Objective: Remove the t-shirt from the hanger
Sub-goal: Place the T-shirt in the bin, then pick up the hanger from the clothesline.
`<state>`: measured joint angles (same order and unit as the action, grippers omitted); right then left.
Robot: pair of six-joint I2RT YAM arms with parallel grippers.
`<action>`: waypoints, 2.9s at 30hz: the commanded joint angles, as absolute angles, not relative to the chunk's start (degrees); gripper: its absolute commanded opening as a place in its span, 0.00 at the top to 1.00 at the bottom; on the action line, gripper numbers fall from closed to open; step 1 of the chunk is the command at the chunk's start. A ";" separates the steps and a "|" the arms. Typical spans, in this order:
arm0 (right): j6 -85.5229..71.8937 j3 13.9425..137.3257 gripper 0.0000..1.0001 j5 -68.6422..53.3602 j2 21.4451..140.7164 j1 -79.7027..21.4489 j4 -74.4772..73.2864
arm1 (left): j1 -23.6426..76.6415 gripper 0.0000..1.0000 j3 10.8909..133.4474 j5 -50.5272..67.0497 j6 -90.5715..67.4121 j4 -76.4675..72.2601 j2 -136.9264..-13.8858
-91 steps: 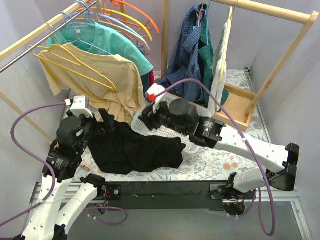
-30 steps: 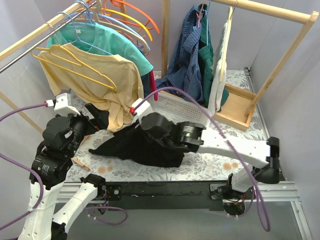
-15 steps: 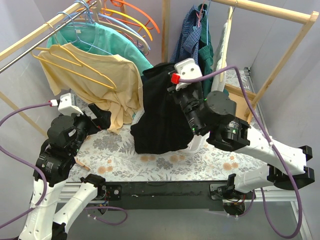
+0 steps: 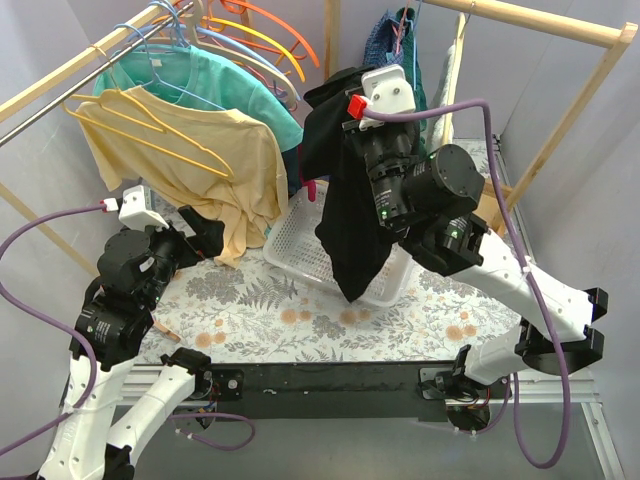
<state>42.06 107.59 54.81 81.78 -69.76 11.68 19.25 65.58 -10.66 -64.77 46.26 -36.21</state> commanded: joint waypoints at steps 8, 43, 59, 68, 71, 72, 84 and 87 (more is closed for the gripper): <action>23.13 82.30 0.99 51.50 72.08 -62.31 6.88 | 19.16 0.02 64.87 -9.93 -64.07 45.53 -36.83; -24.78 56.69 0.63 24.61 92.40 -44.30 -19.69 | 19.16 0.02 73.12 -6.76 -61.18 45.79 -43.59; -14.69 70.66 0.26 15.48 69.10 -46.23 -24.18 | 19.16 0.02 84.98 -10.64 -58.45 42.03 -50.80; -1.16 78.74 0.31 0.63 71.08 -46.32 -12.06 | 19.16 0.02 89.22 -7.21 -60.11 39.55 -52.83; 3.49 84.62 0.31 -5.00 75.40 -46.32 -9.41 | 19.16 0.02 86.40 -7.21 -60.73 40.60 -50.89; 4.30 85.86 0.31 -6.05 78.19 -46.32 -7.23 | 19.16 0.02 85.35 -7.38 -60.99 41.13 -49.93; 9.31 92.45 0.38 -12.29 94.21 -46.41 18.54 | 19.16 0.02 76.73 -8.35 -64.24 49.04 -42.37; 9.23 96.39 0.40 -16.06 97.55 -46.41 19.51 | 19.25 0.02 76.47 -10.28 -64.16 50.97 -41.05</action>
<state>7.88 90.56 -10.94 95.00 -46.26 10.63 19.25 77.08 -8.25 -63.53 47.66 -42.54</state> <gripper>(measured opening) 0.609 0.982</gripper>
